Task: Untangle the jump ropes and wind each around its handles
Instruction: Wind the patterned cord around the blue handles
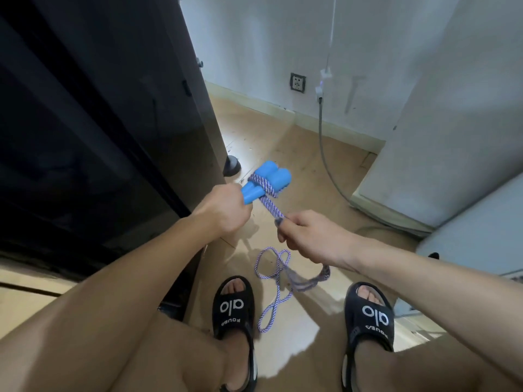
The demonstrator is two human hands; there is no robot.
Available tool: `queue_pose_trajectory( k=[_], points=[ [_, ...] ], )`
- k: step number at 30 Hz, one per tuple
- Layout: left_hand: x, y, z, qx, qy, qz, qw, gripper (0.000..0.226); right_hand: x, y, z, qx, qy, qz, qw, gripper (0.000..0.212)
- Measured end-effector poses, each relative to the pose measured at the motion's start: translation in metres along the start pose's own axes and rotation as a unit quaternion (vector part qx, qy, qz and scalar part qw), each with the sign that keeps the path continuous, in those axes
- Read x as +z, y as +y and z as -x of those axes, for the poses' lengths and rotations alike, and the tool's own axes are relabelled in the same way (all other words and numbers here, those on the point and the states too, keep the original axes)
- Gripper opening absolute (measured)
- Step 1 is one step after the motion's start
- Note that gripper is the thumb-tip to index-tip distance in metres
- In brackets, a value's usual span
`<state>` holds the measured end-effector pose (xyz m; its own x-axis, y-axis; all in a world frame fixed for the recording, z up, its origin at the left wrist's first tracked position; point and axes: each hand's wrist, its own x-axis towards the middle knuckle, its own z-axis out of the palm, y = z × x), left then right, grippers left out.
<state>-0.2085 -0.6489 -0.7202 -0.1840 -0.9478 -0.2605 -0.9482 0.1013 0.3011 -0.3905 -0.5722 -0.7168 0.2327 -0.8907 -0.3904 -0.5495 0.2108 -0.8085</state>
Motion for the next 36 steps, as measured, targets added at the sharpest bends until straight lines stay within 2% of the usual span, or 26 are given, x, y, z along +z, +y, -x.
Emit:
queue_pose_trajectory(
  k=[2,6,9,13,16,19,21,22,23,25,27,31,33,36],
  points=[
    [0.003,-0.002,0.001,-0.003,-0.011,-0.078,0.997,0.015,-0.004,-0.006,0.002,0.026,-0.026,-0.080,0.996,0.037],
    [0.006,0.004,0.004,0.029,-0.006,-0.165,0.986,0.019,-0.033,-0.016,-0.008,-0.005,0.053,-0.098,0.994,0.044],
    [0.011,0.022,0.016,0.075,-0.013,-0.210,0.975,0.020,-0.052,-0.022,-0.013,-0.075,0.104,0.048,0.991,0.052],
    [0.015,0.048,0.042,0.167,-0.003,-0.281,0.945,0.024,-0.066,-0.025,-0.023,-0.131,0.178,0.235,0.947,0.058],
    [0.010,0.066,0.060,0.231,-0.020,-0.268,0.935,0.027,-0.068,-0.021,-0.032,-0.143,0.146,0.318,0.926,0.066],
    [-0.002,0.071,0.072,0.259,-0.008,-0.223,0.940,0.027,-0.066,-0.011,-0.032,-0.090,0.098,0.299,0.945,0.070],
    [-0.010,0.065,0.075,0.247,-0.012,-0.141,0.959,0.020,-0.068,-0.003,-0.024,-0.051,0.066,0.208,0.975,0.065],
    [-0.014,0.062,0.075,0.229,-0.014,-0.063,0.971,0.014,-0.068,0.005,-0.023,-0.026,0.061,0.134,0.989,0.054],
    [-0.018,0.060,0.072,0.204,-0.010,0.019,0.979,0.008,-0.066,0.008,-0.018,-0.005,0.045,0.075,0.996,0.044],
    [-0.025,0.054,0.060,0.146,0.022,0.131,0.980,0.013,-0.056,0.007,-0.011,-0.006,0.066,0.041,0.997,0.042],
    [-0.030,0.047,0.044,0.092,0.046,0.163,0.981,0.024,-0.041,0.005,-0.015,-0.054,0.123,0.069,0.989,0.037],
    [-0.023,0.028,0.020,0.019,0.028,0.201,0.979,0.028,-0.013,0.002,-0.008,-0.107,0.116,0.079,0.984,0.034],
    [-0.016,0.022,0.011,0.003,0.009,0.197,0.980,0.023,-0.008,0.003,-0.001,-0.129,0.111,0.126,0.977,0.037],
    [-0.007,0.014,0.000,-0.024,0.011,0.162,0.986,0.014,-0.012,-0.002,0.001,-0.135,0.127,0.255,0.949,0.046]
  ],
)
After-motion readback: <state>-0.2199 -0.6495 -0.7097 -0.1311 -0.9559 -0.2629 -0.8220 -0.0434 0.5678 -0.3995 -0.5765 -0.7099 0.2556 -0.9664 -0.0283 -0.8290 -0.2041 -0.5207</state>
